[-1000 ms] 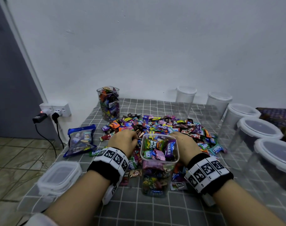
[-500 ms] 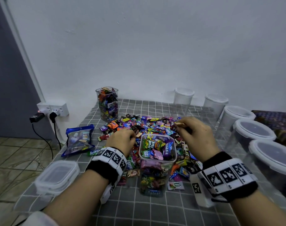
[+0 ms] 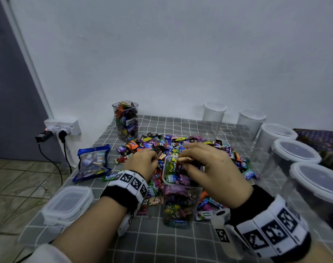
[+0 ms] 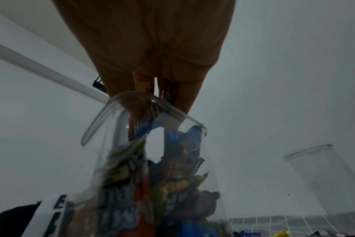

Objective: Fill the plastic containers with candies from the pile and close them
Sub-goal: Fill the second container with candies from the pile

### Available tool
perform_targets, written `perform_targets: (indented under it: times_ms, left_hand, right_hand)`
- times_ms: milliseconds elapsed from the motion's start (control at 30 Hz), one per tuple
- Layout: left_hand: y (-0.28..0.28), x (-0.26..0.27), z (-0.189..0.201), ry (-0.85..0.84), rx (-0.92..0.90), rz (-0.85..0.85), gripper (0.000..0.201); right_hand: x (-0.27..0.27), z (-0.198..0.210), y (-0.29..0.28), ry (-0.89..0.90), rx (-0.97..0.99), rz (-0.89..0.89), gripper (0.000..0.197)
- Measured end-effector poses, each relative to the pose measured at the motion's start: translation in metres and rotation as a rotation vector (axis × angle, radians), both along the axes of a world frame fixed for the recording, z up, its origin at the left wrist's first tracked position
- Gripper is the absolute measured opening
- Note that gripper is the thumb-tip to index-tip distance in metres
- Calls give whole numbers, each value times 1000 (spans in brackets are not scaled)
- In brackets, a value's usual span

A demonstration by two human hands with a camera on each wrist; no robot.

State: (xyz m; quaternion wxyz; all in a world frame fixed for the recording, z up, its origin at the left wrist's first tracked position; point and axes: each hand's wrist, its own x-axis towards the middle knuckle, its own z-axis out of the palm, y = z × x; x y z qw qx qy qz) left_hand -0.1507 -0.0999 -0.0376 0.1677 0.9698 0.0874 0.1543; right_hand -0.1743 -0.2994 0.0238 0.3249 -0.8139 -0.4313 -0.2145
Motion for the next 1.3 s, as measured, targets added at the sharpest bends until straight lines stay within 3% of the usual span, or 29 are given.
perform_targets:
  times_ms: [267, 400, 500, 733, 900, 1067, 1167, 1300]
  left_hand:
    - [0, 0, -1, -9, -2, 4, 19]
    - [1, 1, -2, 1, -6, 5, 19]
    - [0, 0, 0, -2, -5, -1, 20]
    - [-2, -5, 4, -28, -49, -21, 21]
    - [-2, -9, 7, -91, -158, -23, 18]
    - [-3, -26, 25, -304, -368, -15, 9]
    - [-8, -37, 46, -403, -444, -95, 10]
    - [-16, -46, 72, -461, -469, -246, 15]
  right_hand:
    - [-5, 2, -1, 109, -136, 2, 36]
    - [-7, 1, -4, 91, -87, -22, 30]
    - [-7, -1, -9, 112, -18, -45, 44]
    - [-5, -4, -26, 679, -138, -17, 106]
    - [0, -22, -25, 858, -51, 29, 103]
    - [0, -27, -25, 885, -15, 33, 102]
    - [0, -28, -27, 895, 3, 38, 92]
    - [0, -30, -27, 899, 17, 52, 98]
